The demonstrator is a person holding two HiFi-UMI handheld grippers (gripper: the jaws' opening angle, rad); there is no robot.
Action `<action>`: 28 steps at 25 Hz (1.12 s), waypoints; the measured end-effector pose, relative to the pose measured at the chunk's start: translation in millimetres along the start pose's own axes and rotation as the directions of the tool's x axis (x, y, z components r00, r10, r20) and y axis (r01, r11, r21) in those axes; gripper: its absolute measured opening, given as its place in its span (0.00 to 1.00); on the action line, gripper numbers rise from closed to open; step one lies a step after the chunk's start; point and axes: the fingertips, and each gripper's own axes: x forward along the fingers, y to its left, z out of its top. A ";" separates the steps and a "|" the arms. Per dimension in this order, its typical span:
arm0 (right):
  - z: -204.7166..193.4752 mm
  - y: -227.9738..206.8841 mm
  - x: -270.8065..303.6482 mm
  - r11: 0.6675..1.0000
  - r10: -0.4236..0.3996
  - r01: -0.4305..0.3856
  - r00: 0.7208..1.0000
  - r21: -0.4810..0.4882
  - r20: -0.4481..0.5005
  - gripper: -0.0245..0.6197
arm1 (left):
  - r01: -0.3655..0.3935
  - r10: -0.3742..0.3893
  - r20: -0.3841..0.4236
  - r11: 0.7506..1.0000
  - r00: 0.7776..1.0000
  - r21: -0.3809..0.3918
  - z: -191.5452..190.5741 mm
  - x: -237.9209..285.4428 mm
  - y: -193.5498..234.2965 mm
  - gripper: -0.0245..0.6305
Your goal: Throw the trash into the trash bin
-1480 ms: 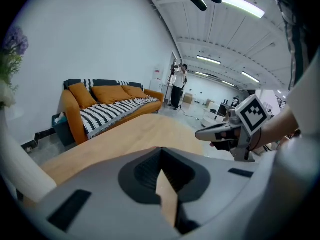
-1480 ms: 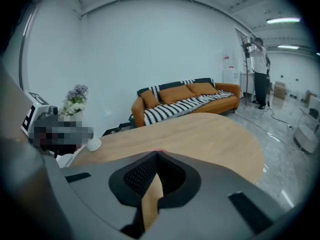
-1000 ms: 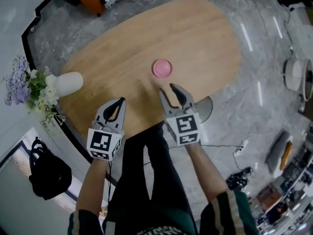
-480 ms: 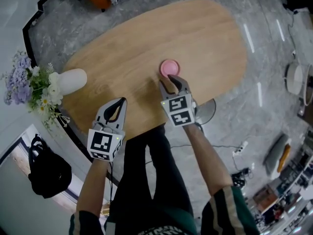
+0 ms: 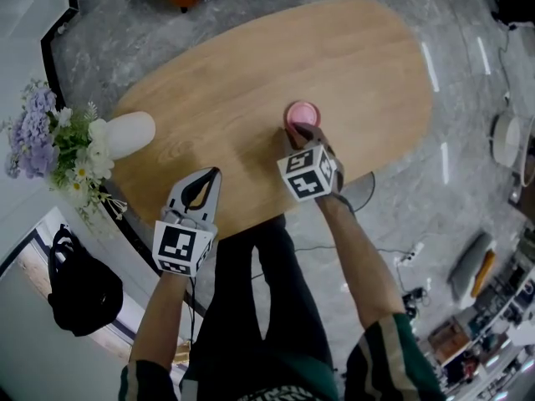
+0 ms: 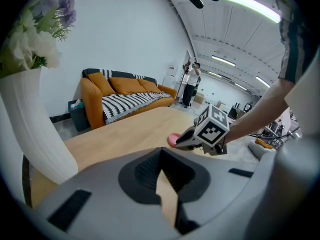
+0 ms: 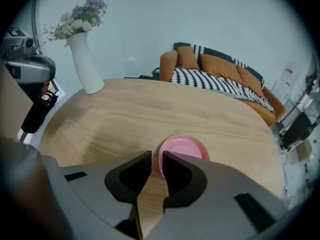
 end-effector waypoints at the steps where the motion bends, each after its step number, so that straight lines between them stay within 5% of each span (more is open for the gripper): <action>1: -0.4 -1.1 0.3 1.000 -0.008 0.008 1.000 -0.006 -0.007 0.14 | 0.001 -0.001 -0.001 1.000 1.000 -0.001 -0.6 0.0 0.6 0.04; 5: -4.1 -0.9 2.1 1.000 -0.020 0.019 1.000 -0.017 -0.021 0.05 | 0.016 -0.016 -0.005 1.000 1.000 0.011 -0.9 3.1 2.5 0.04; 28: -23.1 -18.7 -63.3 0.988 -0.124 0.109 0.983 0.109 0.133 0.04 | 0.154 -0.151 -0.031 0.977 0.988 0.146 16.8 39.6 -46.4 0.04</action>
